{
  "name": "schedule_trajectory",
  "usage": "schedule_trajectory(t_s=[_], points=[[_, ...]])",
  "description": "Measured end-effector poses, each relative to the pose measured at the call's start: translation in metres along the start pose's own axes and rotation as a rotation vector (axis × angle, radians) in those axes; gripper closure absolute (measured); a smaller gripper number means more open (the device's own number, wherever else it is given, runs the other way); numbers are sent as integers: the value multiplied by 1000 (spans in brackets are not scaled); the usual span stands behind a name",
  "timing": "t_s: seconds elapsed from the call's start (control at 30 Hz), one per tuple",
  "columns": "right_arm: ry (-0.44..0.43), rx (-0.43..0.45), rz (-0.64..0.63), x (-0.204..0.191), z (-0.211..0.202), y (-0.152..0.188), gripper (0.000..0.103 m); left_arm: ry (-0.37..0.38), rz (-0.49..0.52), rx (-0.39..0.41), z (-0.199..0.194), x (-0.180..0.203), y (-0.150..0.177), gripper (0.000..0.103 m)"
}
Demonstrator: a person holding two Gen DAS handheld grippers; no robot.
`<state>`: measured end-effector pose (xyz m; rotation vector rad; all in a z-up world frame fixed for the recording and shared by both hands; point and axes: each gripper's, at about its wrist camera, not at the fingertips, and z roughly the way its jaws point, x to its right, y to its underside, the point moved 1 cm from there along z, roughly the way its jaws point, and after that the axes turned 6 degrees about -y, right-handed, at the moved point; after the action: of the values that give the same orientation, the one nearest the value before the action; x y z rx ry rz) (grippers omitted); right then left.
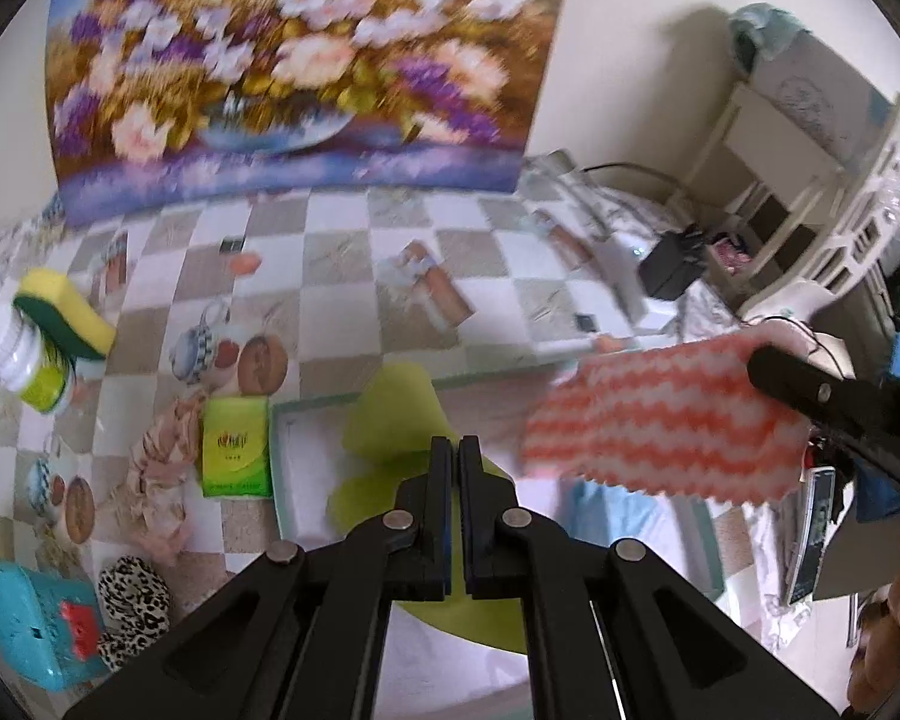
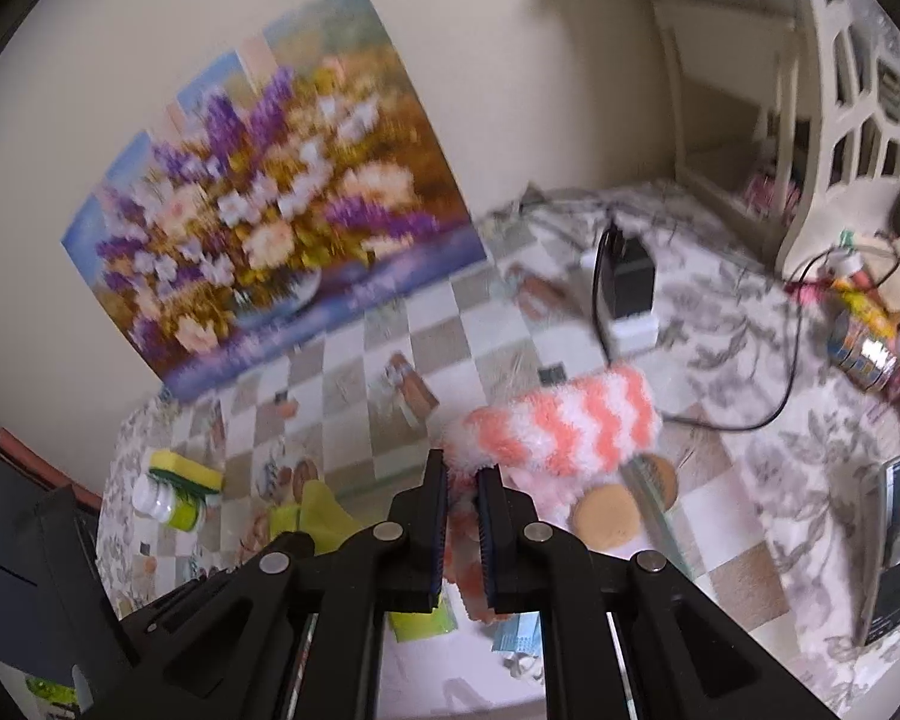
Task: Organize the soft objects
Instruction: 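Carry the green cloth and the pink towel over the white tray with both tools, then release the green cloth into the tray with the left tool while the right tool releases the pink towel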
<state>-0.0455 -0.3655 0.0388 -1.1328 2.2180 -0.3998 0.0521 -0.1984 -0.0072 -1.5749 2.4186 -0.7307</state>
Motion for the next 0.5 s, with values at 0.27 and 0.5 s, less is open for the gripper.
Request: schedule_trajectory(t_s=[0.27, 0.5], points=[[38, -213, 34, 15, 71, 26, 92, -45, -42, -98, 42, -16, 12, 101], [96, -334, 12, 19, 109, 47, 90, -73, -51, -196, 72, -21, 25, 101]])
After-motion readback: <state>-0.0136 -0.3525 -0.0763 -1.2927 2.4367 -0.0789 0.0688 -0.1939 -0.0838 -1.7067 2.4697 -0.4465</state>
